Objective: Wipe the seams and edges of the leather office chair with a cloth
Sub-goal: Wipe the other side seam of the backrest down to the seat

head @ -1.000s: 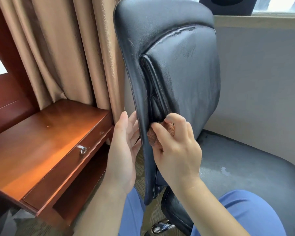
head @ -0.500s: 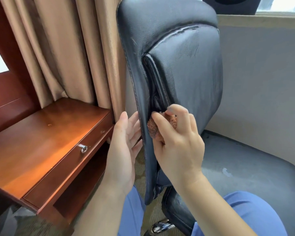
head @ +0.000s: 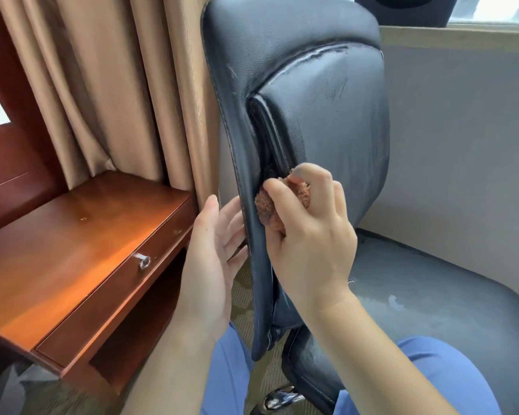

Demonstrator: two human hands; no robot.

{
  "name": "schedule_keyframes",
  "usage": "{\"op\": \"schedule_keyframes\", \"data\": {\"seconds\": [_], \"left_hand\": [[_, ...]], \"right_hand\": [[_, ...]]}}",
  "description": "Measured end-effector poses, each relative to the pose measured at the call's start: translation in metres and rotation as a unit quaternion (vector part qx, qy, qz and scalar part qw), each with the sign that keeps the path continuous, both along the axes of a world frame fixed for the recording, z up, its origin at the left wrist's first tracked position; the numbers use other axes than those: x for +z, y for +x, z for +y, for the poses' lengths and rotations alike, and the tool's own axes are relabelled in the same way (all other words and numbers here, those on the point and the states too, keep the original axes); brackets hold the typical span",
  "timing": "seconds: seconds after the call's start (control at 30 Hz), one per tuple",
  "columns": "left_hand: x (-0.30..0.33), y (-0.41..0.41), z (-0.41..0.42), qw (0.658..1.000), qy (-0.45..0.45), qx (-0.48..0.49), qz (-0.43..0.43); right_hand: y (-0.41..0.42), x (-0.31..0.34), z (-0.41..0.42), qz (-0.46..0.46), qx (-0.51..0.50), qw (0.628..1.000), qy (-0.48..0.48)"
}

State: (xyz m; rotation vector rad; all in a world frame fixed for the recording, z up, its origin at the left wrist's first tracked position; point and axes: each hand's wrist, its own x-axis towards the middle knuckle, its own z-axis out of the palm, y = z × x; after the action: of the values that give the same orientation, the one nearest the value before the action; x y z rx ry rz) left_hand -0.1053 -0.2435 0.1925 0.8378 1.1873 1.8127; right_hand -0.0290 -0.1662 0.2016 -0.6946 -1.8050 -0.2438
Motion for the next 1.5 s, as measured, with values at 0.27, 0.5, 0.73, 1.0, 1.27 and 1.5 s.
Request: {"op": "schedule_keyframes", "data": {"seconds": [0.27, 0.5, 0.73, 1.0, 1.27, 1.5], "left_hand": [[0.000, 0.002, -0.001, 1.000, 0.002, 0.000, 0.004], [-0.002, 0.003, 0.000, 1.000, 0.003, 0.008, -0.006], [-0.005, -0.001, 0.001, 1.000, -0.001, 0.011, -0.002], [-0.004, 0.001, 0.000, 1.000, -0.003, 0.020, -0.013], [-0.004, -0.001, 0.000, 1.000, 0.000, 0.013, -0.007], [-0.007, -0.001, -0.002, 1.000, 0.002, 0.005, 0.004]], "right_hand": [[0.011, -0.020, -0.007, -0.022, 0.007, 1.000, -0.021], [-0.001, 0.003, -0.002, 0.030, 0.006, 0.999, -0.013], [0.007, -0.031, -0.007, -0.024, -0.002, 1.000, -0.013], [-0.002, 0.016, 0.000, 0.053, 0.007, 0.998, -0.015], [0.004, -0.005, -0.004, -0.019, -0.003, 1.000, -0.021], [0.013, -0.033, -0.013, -0.060, -0.015, 0.997, -0.035]]}}
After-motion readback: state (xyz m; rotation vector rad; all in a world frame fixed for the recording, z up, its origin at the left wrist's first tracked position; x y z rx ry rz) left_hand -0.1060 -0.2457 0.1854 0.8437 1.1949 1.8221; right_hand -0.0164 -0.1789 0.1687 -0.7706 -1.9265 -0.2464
